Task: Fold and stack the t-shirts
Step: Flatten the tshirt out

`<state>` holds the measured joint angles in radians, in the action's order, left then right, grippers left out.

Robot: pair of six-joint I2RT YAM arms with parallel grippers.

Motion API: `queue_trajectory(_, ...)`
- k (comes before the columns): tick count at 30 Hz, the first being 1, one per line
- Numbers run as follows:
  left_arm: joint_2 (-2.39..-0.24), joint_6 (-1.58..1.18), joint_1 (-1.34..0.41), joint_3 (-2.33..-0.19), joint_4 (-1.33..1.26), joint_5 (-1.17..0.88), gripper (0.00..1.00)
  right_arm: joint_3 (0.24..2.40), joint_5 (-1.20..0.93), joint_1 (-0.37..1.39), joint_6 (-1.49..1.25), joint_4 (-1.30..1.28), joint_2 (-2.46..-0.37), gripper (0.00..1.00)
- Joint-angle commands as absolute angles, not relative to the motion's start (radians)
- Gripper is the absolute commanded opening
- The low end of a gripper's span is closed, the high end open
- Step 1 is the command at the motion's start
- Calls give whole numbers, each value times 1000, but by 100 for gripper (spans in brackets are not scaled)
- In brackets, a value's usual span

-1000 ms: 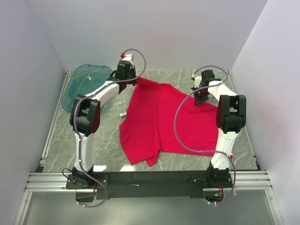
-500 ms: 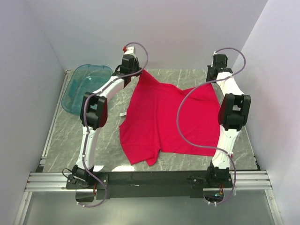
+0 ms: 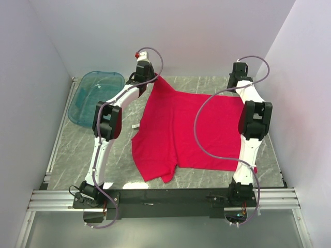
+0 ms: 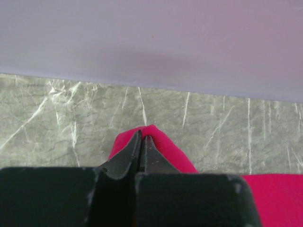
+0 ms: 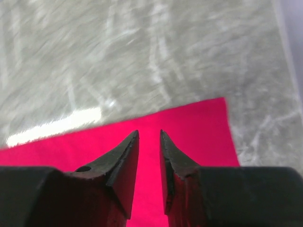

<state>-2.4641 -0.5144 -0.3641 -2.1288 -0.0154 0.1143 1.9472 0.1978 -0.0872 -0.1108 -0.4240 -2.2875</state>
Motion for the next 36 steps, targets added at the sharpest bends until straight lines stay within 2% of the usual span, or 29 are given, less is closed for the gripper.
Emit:
queue_trajectory(1,-2457,-480,-360,-2166,-89,115,0,1893,42,-86,-22,-406,-2160,32)
queue_trajectory(6,-2471,-465,-357,-2158,-109,113,1,1681,-173,-87,47,-344,-2008,34)
queue_trajectory(9,-2476,-465,-354,-2154,-120,107,1,1643,-196,-87,49,-345,-1967,34)
queue_trajectory(11,-2477,-462,-353,-2152,-120,109,6,1641,-213,-87,48,-364,-1968,34)
queue_trajectory(12,-2476,-457,-351,-2152,-120,107,11,1641,-219,-89,51,-368,-1971,34)
queue_trajectory(13,-2474,-451,-350,-2154,-114,116,32,1640,-235,-87,49,-379,-1974,34)
queue_trajectory(14,-2470,-448,-350,-2154,-94,150,43,1635,-242,-87,49,-382,-1976,34)
queue_trajectory(16,-2461,-436,-347,-2152,-65,201,62,1629,-261,-89,43,-385,-1974,34)
queue_trajectory(17,-2448,-433,-344,-2151,-36,247,65,1617,-277,-87,41,-385,-1971,34)
queue_trajectory(19,-2418,-431,-333,-2125,-25,253,68,1605,-299,-87,41,-385,-1961,34)
queue_trajectory(26,-2286,-440,-313,-1974,23,66,71,1557,-457,-106,144,-463,-1918,37)
queue_trajectory(31,-2091,-512,-319,-1685,8,-72,71,1464,-581,-162,345,-615,-1838,39)
queue_trajectory(33,-2039,-531,-331,-1590,11,-83,71,1431,-577,-178,461,-684,-1803,40)
queue_trajectory(36,-1956,-549,-363,-1505,148,-42,70,1329,-557,-205,619,-802,-1729,40)
